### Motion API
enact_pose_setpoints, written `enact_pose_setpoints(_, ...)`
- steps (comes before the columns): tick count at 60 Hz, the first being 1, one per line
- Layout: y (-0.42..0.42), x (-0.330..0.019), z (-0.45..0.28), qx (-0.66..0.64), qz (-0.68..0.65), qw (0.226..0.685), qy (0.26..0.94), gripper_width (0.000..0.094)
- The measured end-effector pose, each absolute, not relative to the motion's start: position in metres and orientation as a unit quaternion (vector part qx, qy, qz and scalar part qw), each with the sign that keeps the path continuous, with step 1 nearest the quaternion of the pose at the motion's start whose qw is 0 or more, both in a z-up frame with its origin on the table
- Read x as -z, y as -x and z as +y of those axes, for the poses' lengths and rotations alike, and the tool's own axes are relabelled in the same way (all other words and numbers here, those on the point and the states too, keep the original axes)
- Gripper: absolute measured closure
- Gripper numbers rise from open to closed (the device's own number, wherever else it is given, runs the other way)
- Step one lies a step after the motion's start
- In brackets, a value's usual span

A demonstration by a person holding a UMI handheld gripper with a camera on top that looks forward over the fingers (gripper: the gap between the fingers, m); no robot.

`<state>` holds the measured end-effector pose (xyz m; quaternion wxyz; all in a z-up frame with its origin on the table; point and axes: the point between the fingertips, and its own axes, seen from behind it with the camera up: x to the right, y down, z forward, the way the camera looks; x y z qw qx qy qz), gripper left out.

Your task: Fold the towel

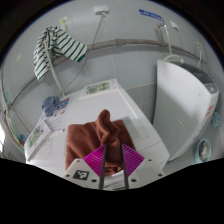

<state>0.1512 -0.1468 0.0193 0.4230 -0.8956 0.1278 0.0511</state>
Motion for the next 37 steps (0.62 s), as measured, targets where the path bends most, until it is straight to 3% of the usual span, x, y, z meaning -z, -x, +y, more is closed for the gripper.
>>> enact_pose_setpoints(2,-0.164,-0.026,-0.149,-0.025,0.131,0.433,0.892,0.0525)
enact_pose_setpoints(7,-0.189,-0.044,-0.163,0.038,0.134,0.445,0.885,0.0084)
enact_pose_setpoints(8,-0.191,-0.049,-0.166,0.045,0.133,0.449,0.882,0.0118)
enact_pose_setpoints(18,-0.154,-0.079,-0.212,0.041,0.117,0.464,0.877,0.0107)
enact_pose_setpoints(37,-0.044,-0.094,-0.316,-0.033,0.096,0.455,0.884,0.0089)
